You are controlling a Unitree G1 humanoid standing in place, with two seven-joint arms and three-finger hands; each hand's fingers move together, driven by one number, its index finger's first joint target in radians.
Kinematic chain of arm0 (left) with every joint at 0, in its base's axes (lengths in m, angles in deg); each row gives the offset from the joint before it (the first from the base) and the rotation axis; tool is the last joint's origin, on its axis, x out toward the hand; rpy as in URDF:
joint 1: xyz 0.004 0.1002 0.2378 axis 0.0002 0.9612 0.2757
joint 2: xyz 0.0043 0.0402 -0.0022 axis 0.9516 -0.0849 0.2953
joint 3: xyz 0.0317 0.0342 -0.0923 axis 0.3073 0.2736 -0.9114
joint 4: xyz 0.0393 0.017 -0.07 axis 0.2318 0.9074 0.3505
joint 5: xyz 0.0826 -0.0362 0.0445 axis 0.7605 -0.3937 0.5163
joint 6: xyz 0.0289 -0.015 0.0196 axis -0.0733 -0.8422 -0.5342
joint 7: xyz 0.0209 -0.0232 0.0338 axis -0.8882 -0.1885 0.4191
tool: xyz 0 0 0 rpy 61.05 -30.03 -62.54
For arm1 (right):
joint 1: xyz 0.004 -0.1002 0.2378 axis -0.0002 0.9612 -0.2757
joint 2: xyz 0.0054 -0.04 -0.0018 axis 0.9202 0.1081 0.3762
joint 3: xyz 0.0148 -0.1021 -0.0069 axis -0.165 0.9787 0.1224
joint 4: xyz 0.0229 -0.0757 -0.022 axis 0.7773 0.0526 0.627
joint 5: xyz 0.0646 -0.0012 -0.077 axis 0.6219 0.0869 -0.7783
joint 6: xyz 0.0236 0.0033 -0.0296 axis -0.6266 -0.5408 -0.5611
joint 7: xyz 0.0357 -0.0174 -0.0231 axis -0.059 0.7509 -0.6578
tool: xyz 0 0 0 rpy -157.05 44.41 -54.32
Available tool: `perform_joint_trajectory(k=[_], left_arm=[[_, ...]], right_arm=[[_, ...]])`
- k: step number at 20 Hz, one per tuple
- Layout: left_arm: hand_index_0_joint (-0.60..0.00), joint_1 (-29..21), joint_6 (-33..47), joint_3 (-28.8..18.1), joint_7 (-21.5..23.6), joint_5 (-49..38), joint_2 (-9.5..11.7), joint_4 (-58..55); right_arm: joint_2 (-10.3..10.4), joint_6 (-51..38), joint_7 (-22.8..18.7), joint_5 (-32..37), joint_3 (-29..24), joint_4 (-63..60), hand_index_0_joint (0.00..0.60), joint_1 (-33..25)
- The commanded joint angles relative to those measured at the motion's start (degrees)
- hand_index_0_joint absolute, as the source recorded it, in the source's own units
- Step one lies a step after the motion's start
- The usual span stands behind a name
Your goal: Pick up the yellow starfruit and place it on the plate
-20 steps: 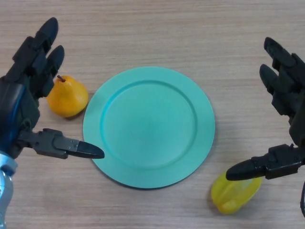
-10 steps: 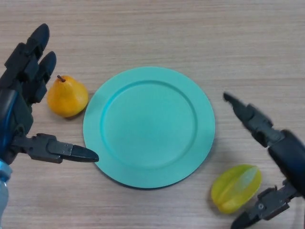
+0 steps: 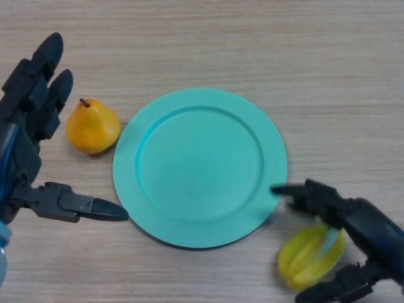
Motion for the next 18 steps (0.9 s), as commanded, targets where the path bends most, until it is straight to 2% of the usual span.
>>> perform_joint_trajectory(k=[1,4,7,13,17,18], left_arm=[[0.000,-1.11,5.37,-4.63,0.02,-1.30,1.85,-4.42],[0.000,-0.66,4.24,-5.19,0.09,-1.71,1.70,-5.15],[0.000,-0.45,3.72,-5.86,-0.49,-2.27,1.75,-5.57],[0.000,-0.56,4.22,-5.76,-0.18,-2.62,1.71,-4.80],[0.000,-1.06,5.52,-5.11,0.39,-2.72,1.80,-4.03],[0.000,-1.01,6.05,-4.98,0.54,-2.88,1.72,-3.98]], right_arm=[[-1.18,-9.89,-1.84,3.55,-2.30,-0.16,0.600,-1.86],[-1.33,-9.65,-2.61,4.51,-2.03,-2.55,0.600,-2.48],[-0.91,-6.72,-3.54,6.72,-2.38,0.48,0.600,-2.16],[-0.97,1.25,-0.26,8.97,-1.98,13.60,0.600,-3.06],[-0.10,12.10,0.20,10.17,3.65,20.00,0.600,-7.14],[0.65,7.73,-0.67,8.67,6.19,16.82,0.600,-10.67]])
